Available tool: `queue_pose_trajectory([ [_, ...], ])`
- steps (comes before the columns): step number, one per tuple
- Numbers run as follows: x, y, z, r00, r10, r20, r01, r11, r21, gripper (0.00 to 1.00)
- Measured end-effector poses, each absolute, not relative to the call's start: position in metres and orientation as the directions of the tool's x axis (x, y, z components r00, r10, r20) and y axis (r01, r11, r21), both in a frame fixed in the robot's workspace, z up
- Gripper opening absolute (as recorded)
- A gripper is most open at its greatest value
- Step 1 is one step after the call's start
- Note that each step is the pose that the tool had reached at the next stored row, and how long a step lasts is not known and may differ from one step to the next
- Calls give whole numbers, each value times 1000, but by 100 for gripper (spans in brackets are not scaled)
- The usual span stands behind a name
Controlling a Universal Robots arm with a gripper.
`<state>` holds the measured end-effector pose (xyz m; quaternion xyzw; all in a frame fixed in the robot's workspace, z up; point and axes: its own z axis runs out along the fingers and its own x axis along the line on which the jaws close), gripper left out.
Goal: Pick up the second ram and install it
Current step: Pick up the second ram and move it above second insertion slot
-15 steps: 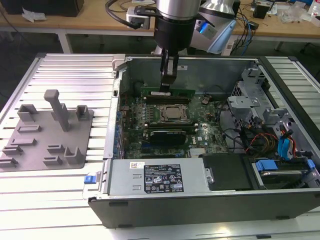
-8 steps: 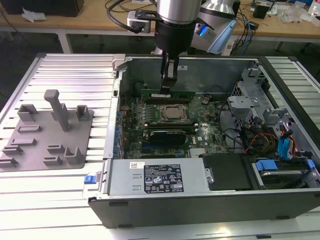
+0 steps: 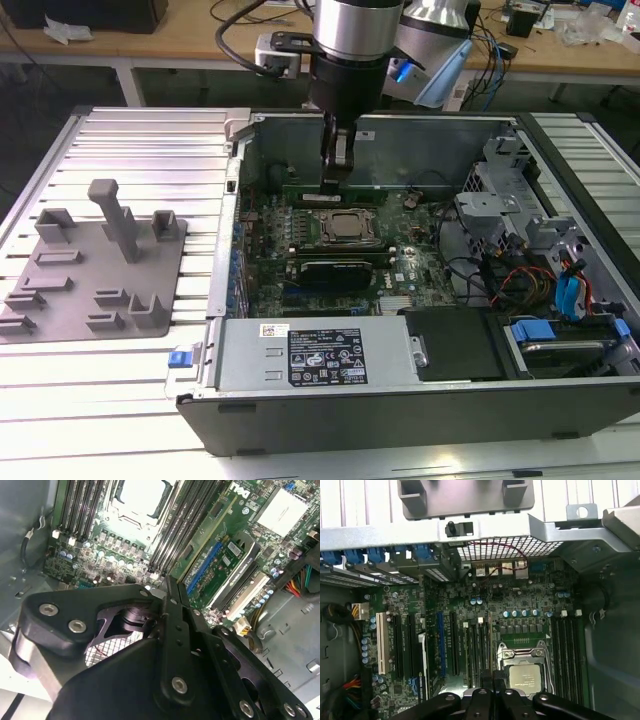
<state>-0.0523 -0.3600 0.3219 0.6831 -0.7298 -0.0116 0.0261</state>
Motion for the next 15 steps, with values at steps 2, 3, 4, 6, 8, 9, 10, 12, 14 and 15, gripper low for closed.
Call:
queue_pose_trajectory([
  [2,-52,-360,320,-64,-998,22,-996,65,53,9],
  [3,-52,-360,319,-63,-998,22,-997,64,53,9],
  [4,-52,-360,318,-62,-998,22,-997,63,53,9],
  [6,-51,-360,314,-55,-998,22,-997,56,53,9],
  [8,-50,-360,312,-50,-998,22,-997,51,53,9],
  [9,-50,-360,309,-48,-999,22,-997,49,53,9],
  [10,-50,-360,306,-42,-999,23,-998,44,55,9],
  [12,-49,-360,300,-26,-999,23,-998,27,58,9],
  [14,-49,-360,297,-22,-1000,23,-998,23,59,9],
  [15,-48,-360,297,-22,-1000,23,-998,23,59,9],
])
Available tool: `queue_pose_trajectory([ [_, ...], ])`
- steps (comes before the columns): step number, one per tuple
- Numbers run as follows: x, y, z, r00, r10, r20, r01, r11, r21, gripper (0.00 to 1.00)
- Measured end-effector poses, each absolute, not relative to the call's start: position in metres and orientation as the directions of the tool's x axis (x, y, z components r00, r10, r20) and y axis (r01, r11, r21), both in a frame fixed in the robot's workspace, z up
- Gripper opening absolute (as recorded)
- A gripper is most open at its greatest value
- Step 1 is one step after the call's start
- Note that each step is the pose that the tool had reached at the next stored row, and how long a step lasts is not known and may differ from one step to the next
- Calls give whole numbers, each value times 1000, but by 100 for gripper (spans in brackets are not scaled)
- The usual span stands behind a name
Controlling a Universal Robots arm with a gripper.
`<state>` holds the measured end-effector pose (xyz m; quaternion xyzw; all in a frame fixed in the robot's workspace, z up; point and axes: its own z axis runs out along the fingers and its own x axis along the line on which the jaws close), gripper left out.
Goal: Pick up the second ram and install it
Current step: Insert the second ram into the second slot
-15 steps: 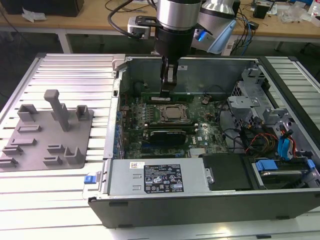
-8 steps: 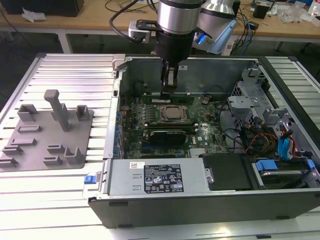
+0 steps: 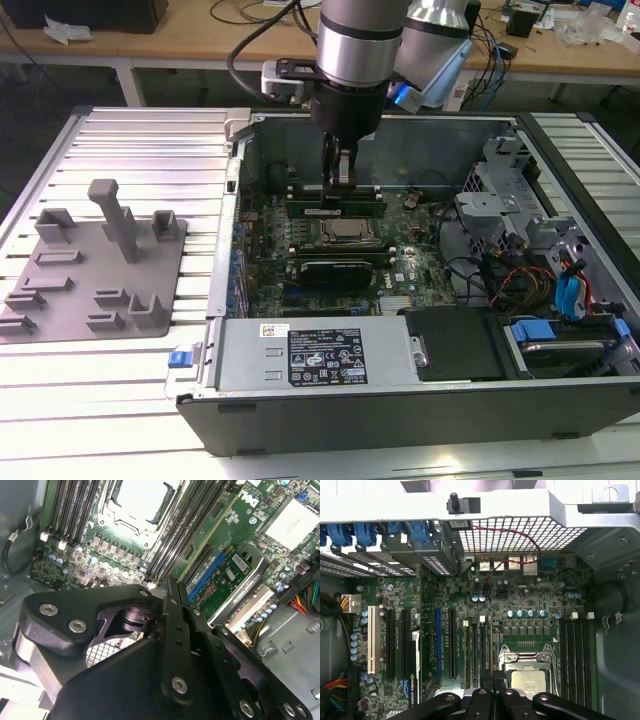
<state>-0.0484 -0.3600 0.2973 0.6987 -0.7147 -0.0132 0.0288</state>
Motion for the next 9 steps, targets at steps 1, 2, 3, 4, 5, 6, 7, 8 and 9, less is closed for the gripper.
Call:
queue_pose_trajectory([
  [1,-48,-360,297,-22,-1000,23,-998,23,59,9],
  [2,-48,-360,297,-22,-1000,23,-998,23,59,9],
  [3,-48,-360,297,-22,-1000,23,-998,23,59,9],
  [4,-48,-360,297,-22,-1000,23,-998,23,59,9],
  [5,-48,-360,297,-22,-1000,23,-998,23,59,9],
  [6,-48,-360,297,-22,-1000,23,-998,23,59,9],
  [7,-48,-360,297,-22,-1000,23,-998,23,59,9],
  [8,-48,-360,297,-22,-1000,23,-998,23,59,9],
  [9,-48,-360,297,-22,-1000,23,-998,23,59,9],
])
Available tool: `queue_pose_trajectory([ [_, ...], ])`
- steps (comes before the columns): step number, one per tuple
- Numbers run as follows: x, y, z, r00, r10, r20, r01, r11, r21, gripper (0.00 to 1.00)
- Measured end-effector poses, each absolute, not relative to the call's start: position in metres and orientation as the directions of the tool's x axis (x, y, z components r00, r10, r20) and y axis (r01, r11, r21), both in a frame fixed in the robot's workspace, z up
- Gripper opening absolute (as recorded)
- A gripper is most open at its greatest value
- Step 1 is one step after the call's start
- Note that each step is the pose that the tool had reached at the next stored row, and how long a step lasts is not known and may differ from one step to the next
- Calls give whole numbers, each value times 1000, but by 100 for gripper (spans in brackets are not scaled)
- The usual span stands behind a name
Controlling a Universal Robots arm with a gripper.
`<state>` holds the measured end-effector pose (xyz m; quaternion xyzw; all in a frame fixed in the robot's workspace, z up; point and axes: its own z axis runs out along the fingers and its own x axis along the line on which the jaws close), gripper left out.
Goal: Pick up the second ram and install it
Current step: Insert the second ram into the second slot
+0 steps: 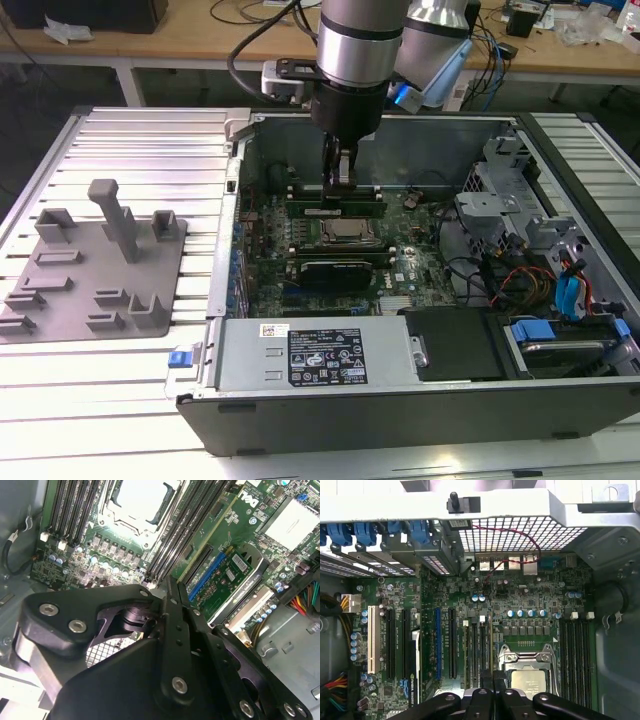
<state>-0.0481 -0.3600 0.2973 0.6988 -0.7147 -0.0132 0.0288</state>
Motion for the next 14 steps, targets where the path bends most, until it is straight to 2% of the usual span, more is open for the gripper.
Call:
queue_pose_trajectory([
  [14,-48,-360,286,-22,-1000,23,-998,23,59,9],
])
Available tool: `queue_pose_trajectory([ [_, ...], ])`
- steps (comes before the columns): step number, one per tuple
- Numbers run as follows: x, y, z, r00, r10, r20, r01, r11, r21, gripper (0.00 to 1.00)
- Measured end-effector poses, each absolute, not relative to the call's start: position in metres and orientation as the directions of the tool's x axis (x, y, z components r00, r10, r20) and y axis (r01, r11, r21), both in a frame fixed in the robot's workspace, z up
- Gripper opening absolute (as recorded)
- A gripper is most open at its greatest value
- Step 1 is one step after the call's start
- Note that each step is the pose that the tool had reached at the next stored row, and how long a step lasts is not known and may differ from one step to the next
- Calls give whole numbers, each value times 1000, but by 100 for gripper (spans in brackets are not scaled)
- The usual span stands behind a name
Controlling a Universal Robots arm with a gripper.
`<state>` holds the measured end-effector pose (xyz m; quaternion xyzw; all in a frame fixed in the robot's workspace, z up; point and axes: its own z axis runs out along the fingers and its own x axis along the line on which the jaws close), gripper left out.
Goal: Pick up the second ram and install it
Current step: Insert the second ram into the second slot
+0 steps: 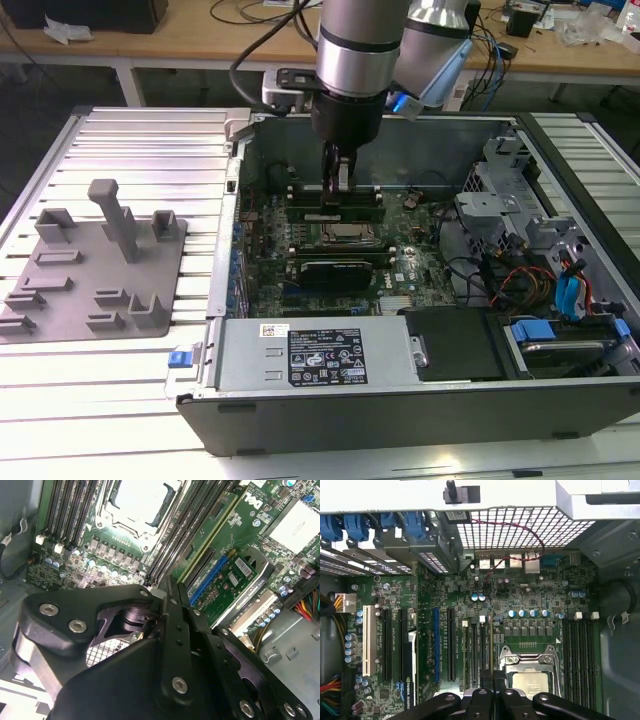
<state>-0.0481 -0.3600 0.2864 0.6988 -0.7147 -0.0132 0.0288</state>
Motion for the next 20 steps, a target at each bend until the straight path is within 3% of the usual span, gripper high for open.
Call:
queue_pose_trajectory([
  [20,-47,-360,271,-22,-1000,23,-998,23,59,9],
])
